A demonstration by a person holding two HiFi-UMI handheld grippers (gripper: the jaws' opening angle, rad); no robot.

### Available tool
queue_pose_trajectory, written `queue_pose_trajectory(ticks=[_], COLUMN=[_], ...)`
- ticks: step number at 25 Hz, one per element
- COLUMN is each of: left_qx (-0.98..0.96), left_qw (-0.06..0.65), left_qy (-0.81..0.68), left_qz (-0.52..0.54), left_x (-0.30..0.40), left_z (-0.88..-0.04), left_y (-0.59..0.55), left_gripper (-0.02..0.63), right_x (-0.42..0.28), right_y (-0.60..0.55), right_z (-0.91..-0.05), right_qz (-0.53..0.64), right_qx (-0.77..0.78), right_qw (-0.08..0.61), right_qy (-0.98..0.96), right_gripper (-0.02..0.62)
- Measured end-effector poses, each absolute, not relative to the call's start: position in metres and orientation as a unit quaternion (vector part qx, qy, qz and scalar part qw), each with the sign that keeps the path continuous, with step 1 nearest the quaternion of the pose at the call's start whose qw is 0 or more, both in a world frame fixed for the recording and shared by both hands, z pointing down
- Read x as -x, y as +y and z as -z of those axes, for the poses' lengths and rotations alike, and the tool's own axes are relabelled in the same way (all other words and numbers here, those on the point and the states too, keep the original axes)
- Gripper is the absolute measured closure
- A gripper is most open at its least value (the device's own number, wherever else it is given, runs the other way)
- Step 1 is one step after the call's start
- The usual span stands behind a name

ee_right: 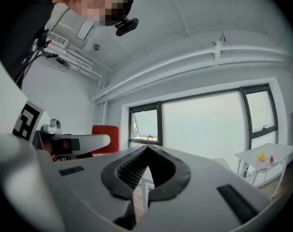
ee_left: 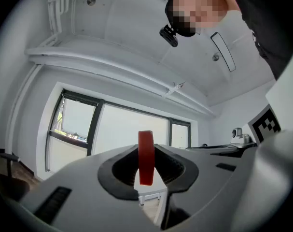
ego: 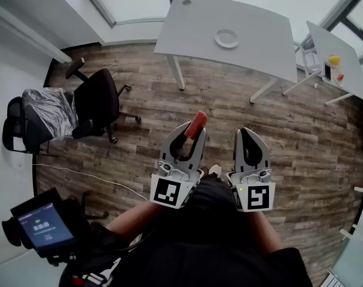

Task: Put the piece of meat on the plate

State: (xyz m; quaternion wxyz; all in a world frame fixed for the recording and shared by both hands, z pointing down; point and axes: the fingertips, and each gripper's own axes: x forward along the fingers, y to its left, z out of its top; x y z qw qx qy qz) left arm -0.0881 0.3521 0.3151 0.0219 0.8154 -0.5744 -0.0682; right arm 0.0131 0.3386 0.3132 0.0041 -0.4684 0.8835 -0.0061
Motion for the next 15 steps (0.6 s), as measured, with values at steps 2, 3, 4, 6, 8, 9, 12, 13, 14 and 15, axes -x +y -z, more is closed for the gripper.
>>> queue_pose_trajectory(ticks=[2,3,4,6,8,9,12,13,14,15], left_qx=[-0.816,-0.817,-0.817,-0.816,-0.812,-0.812,-0.808,-0.806,-0.804,-0.803], left_qw=[0.022,0.023,0.023,0.022,0.023,0.026,0.032,0.033,0.036,0.038], left_qy=[-0.573,-0.572,-0.572,-0.574,-0.579,-0.580,-0.584,-0.588,-0.590,-0.592], left_qz=[0.071,0.072,0.073,0.072,0.069,0.069,0.067,0.064,0.061,0.059], left_x=[0.088,0.088,0.088,0.090,0.091,0.091,0.086,0.085,0.087,0.090], left_z=[-0.315,-0.316,-0.316,-0.316,-0.316,-0.317,-0.318,-0.319,-0.320,-0.322], left_y=[0.352,0.352,0.352,0.352,0.351,0.350,0.344,0.342,0.341,0.341], left_gripper=[0.514,0.514,0.514,0.514,0.514,0.514,0.514,0.514,0.514,0.514], right_x=[-0.011,-0.010,-0.009,-0.008,-0.010,-0.013,-0.025,-0.028,-0.028,-0.027], right_y=[0.338,0.338,0.339,0.340,0.339,0.338,0.326,0.324,0.322,0.321], right_z=[-0.314,-0.314,-0.315,-0.314,-0.313,-0.315,-0.324,-0.328,-0.330,-0.331], right_qz=[0.002,-0.001,-0.004,-0.007,-0.006,-0.002,0.015,0.024,0.032,0.036], right_qx=[0.468,0.467,0.466,0.466,0.468,0.470,0.476,0.476,0.474,0.472], right_qw=[0.000,-0.003,-0.007,-0.007,-0.004,-0.006,-0.026,-0.029,-0.029,-0.030], right_qy=[0.884,0.884,0.885,0.885,0.883,0.882,0.879,0.879,0.879,0.880], right_gripper=[0.592,0.592,0.592,0.592,0.592,0.592,0.592,0.592,0.592,0.592])
